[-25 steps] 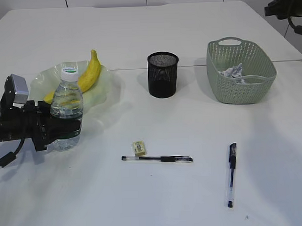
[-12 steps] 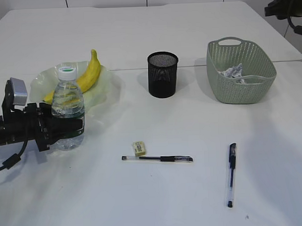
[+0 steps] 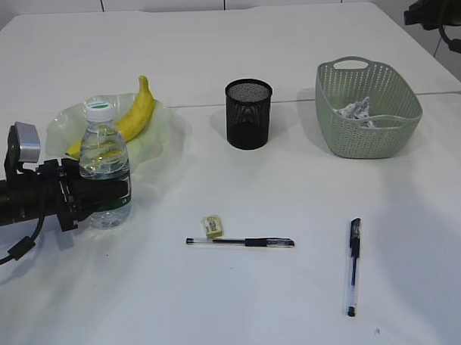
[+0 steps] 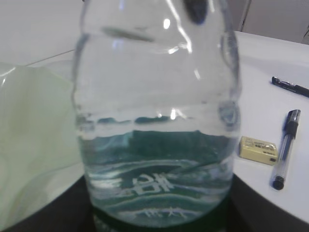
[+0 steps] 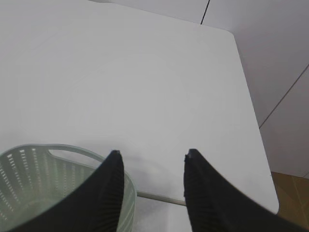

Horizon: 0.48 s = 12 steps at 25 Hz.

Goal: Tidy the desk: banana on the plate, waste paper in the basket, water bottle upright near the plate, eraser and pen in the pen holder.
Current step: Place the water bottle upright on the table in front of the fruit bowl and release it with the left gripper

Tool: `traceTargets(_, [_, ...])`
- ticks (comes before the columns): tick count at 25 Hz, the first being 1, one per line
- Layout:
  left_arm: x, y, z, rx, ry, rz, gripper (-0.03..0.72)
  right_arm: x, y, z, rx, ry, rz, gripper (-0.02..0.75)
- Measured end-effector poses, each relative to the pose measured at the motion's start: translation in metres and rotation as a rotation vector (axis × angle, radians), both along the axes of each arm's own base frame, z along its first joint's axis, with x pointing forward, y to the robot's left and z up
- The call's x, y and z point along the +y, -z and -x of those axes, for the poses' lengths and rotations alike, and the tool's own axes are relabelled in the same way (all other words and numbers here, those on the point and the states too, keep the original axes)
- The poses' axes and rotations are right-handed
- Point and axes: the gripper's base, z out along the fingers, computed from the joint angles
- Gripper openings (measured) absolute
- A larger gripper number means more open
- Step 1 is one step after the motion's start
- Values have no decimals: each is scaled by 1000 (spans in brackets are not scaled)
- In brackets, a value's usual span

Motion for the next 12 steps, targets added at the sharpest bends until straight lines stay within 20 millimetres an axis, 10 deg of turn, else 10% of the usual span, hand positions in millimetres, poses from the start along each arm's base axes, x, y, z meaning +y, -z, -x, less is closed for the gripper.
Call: traceTargets(12, [0,0,-2,-6,2,-2,360,-2,-1,0,-10,17,6,315])
